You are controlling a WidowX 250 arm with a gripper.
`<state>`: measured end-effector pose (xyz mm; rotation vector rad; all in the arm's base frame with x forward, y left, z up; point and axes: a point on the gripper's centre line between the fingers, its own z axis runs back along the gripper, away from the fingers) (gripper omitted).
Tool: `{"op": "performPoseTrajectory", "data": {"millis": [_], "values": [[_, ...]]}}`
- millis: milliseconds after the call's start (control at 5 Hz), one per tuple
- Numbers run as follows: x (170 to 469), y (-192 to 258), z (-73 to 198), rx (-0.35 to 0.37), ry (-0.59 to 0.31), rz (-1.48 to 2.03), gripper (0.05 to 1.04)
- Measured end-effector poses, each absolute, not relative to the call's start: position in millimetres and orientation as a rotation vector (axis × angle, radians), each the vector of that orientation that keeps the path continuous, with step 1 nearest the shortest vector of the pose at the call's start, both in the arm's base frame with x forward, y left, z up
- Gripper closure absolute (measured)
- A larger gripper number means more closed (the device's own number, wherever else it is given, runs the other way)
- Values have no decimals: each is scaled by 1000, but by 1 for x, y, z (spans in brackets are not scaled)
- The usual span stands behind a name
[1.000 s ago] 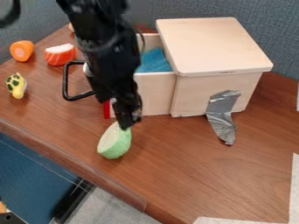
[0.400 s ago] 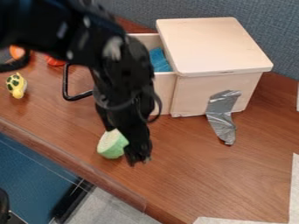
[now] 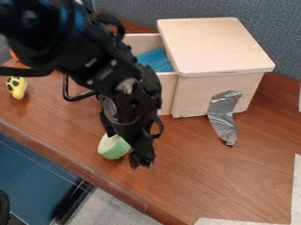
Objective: Put the green object inside the drawer
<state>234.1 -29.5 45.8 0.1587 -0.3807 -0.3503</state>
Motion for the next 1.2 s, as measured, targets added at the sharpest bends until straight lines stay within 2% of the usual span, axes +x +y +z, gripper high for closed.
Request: {"op": "performPoseTrajectory", "data": {"millis": [400, 600, 800, 1000, 1200], "values": [[252, -23, 22, 179, -414, -274, 84], [263, -18, 16, 182, -444, -231, 122], [266, -8, 17, 126, -477, -145, 350], [261, -6, 23, 124, -449, -153, 460], [254, -10, 56, 20, -437, -179, 465]]}}
